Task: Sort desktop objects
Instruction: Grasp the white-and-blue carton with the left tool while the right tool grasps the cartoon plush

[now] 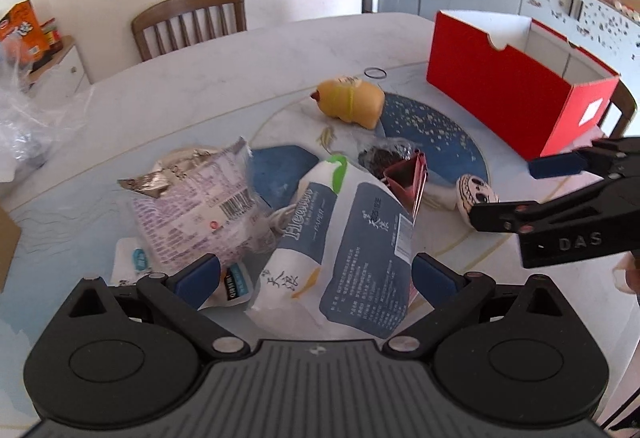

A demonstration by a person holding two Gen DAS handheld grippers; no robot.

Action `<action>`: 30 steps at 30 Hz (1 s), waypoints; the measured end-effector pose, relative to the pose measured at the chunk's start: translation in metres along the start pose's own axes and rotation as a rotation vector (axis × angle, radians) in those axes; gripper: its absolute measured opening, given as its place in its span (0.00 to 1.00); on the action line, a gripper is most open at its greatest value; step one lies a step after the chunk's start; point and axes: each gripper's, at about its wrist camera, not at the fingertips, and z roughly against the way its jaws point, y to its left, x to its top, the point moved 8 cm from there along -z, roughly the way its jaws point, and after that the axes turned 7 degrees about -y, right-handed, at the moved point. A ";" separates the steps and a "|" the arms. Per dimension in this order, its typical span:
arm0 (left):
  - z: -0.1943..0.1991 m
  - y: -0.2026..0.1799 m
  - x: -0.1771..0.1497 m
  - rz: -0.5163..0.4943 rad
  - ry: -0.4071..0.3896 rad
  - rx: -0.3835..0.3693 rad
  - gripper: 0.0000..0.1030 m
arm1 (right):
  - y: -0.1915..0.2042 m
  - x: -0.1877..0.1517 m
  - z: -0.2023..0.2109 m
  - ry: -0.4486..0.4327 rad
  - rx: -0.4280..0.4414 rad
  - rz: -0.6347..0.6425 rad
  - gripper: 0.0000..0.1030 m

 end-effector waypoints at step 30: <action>-0.013 -0.005 -0.002 0.001 0.022 -0.192 0.39 | 0.010 -0.006 -0.018 0.096 -0.043 -0.006 0.48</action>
